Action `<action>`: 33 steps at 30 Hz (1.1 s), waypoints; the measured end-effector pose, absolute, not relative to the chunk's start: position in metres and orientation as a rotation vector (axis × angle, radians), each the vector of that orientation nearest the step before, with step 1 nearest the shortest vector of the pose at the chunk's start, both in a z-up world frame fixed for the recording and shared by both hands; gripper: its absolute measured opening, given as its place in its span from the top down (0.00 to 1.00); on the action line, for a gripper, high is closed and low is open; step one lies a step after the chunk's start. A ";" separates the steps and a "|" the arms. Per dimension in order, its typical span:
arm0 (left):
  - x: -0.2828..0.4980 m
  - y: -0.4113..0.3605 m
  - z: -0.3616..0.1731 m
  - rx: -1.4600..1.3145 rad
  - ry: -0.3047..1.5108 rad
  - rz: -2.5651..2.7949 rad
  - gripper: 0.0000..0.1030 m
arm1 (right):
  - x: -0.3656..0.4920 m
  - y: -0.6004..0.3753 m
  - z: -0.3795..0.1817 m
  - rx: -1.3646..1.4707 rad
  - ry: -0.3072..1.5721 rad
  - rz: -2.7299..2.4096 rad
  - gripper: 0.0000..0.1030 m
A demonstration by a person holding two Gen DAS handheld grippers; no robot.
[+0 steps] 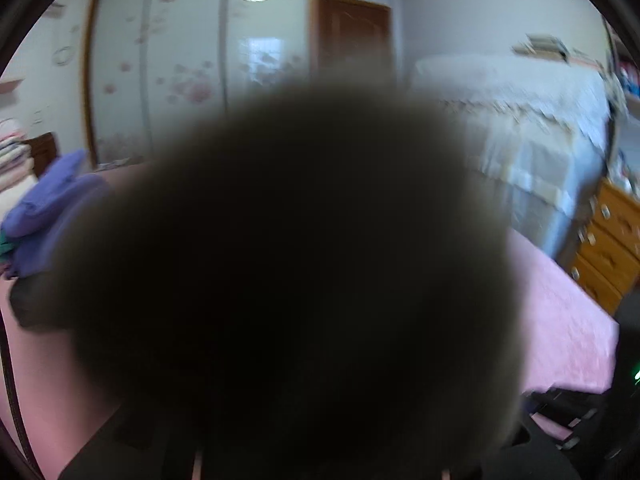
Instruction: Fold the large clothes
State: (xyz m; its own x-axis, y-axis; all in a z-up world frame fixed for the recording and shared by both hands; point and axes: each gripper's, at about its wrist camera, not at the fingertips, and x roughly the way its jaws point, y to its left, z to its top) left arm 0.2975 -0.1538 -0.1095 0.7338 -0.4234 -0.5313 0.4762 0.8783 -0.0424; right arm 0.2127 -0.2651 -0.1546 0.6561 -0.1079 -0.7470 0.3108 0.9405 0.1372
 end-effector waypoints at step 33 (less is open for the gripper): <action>0.280 -0.032 -0.144 -0.159 0.865 -0.428 0.23 | 0.200 -0.306 -0.115 0.523 0.748 -0.024 0.43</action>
State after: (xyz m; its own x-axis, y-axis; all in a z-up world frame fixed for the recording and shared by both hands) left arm 0.2798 -0.0316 -0.1436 0.5705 -0.4262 -0.7021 0.2994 0.9039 -0.3054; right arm 0.2002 -0.3062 -0.1146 0.7386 0.1621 -0.6544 0.2032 0.8720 0.4453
